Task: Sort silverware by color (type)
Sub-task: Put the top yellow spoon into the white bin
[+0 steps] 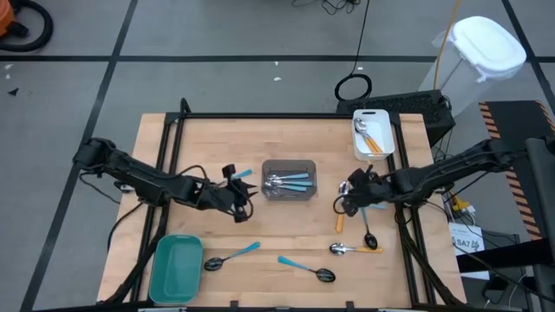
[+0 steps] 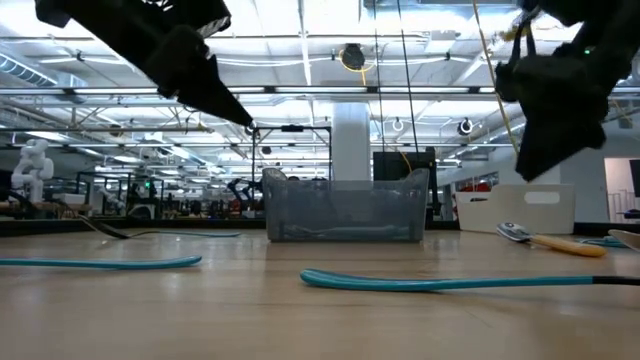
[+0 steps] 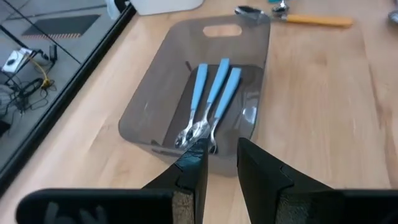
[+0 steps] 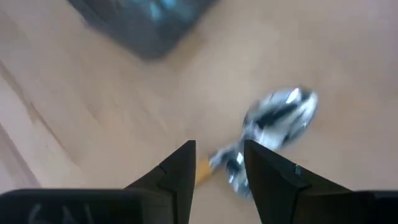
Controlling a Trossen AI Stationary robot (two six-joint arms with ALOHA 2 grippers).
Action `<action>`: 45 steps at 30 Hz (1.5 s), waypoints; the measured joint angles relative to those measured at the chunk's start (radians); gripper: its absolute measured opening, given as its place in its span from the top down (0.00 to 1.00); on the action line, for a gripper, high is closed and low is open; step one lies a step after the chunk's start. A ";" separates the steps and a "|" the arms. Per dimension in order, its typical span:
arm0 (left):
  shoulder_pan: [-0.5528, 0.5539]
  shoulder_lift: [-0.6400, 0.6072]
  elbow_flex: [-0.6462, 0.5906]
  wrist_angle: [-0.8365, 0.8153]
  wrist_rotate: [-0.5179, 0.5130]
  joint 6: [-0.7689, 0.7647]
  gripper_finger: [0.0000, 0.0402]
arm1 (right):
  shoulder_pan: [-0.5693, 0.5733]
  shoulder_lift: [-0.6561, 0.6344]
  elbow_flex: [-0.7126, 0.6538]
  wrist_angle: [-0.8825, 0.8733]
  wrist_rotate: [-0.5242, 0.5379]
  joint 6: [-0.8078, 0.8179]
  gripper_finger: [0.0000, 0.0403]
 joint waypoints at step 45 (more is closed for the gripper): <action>-0.212 0.104 0.003 0.062 -0.020 -0.313 0.78 | 0.102 0.655 0.316 -0.204 -0.048 0.385 0.75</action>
